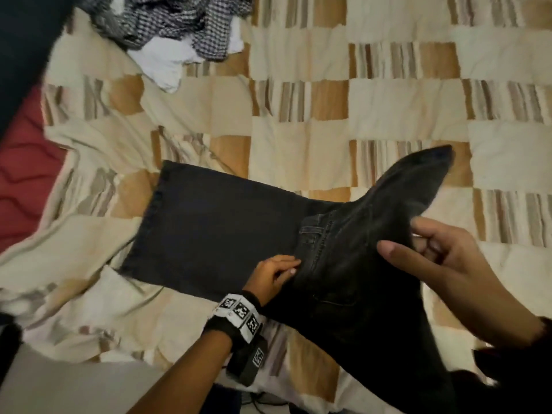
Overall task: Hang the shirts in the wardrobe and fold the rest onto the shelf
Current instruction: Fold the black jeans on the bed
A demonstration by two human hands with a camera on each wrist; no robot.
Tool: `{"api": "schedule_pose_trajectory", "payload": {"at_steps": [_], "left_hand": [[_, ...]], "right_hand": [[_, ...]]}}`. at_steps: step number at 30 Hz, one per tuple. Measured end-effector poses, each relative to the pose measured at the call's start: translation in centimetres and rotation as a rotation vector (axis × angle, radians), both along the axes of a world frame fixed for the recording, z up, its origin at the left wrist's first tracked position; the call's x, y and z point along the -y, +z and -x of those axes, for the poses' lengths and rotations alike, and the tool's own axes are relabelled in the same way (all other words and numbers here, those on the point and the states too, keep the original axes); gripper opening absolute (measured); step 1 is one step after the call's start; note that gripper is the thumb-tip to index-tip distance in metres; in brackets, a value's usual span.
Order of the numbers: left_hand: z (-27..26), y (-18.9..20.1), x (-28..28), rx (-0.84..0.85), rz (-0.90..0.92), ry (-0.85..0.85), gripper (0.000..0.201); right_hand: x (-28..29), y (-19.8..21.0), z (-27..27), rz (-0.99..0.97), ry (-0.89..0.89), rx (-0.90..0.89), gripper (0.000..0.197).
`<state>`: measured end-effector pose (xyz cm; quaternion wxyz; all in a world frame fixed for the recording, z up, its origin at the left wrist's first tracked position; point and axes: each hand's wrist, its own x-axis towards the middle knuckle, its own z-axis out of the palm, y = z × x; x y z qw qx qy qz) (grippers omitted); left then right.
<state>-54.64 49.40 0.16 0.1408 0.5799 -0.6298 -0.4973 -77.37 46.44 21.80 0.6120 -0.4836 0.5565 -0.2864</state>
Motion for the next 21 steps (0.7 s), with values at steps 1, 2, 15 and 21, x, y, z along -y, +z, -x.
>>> {"api": "schedule_pose_trajectory", "payload": {"at_steps": [1,2,15,21], "left_hand": [[-2.0,0.7,0.0,-0.136,-0.042,0.159,0.029],[-4.4,1.3,-0.1,-0.210,-0.079,0.321,0.023],[-25.2,1.6,-5.5,-0.222,-0.181,1.299,0.034],[-24.1,1.9,-6.0,-0.117,-0.152,1.236,0.034]], "right_hand": [[1.0,0.3,-2.9,0.012,0.026,0.026,0.049],[1.8,0.1,-5.7,0.022,0.049,0.037,0.044],[11.1,-13.4,-35.3,0.120,0.496,-0.672,0.046],[17.0,-16.7,-35.8,0.437,0.585,-0.910,0.040]]}}
